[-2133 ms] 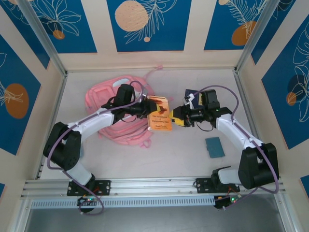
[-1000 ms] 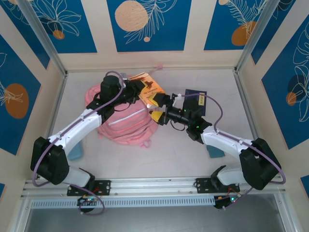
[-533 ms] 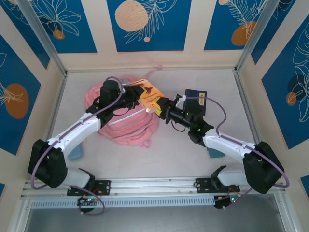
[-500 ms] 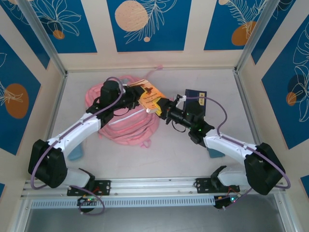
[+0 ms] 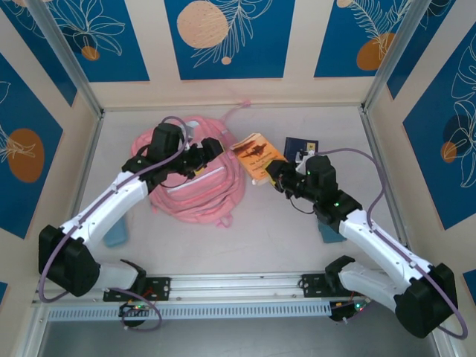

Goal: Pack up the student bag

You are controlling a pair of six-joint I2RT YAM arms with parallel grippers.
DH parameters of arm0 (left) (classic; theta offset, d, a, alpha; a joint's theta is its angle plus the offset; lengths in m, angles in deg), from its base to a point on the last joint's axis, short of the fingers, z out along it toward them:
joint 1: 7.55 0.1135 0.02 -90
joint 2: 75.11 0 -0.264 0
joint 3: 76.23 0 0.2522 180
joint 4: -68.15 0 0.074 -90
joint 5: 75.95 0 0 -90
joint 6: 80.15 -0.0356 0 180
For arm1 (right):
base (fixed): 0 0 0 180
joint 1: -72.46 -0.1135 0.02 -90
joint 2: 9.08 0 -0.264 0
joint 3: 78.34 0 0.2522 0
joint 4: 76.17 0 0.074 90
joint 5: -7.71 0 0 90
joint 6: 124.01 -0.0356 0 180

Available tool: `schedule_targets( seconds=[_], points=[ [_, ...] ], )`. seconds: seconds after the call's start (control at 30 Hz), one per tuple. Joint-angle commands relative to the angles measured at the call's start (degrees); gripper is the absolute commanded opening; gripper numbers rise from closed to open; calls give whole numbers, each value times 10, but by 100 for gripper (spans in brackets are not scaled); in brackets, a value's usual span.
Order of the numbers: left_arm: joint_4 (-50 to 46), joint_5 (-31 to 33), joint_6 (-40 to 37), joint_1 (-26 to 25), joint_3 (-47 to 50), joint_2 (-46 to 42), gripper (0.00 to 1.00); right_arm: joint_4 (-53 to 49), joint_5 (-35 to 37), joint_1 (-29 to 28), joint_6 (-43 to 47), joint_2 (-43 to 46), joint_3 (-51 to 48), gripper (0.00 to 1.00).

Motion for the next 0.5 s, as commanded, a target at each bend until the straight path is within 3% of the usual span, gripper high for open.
schedule_targets(
  seconds=[0.0,0.27,0.47],
  points=[
    [-190,64,-205,5,-67,27,92,-126,11,27,109,43,35,14],
    [-299,151,-424,-18,-107,89,91,-242,-11,111,200,96,39,15],
    [-350,208,-513,-38,-137,154,87,-243,-64,148,207,91,26,15]
  ],
)
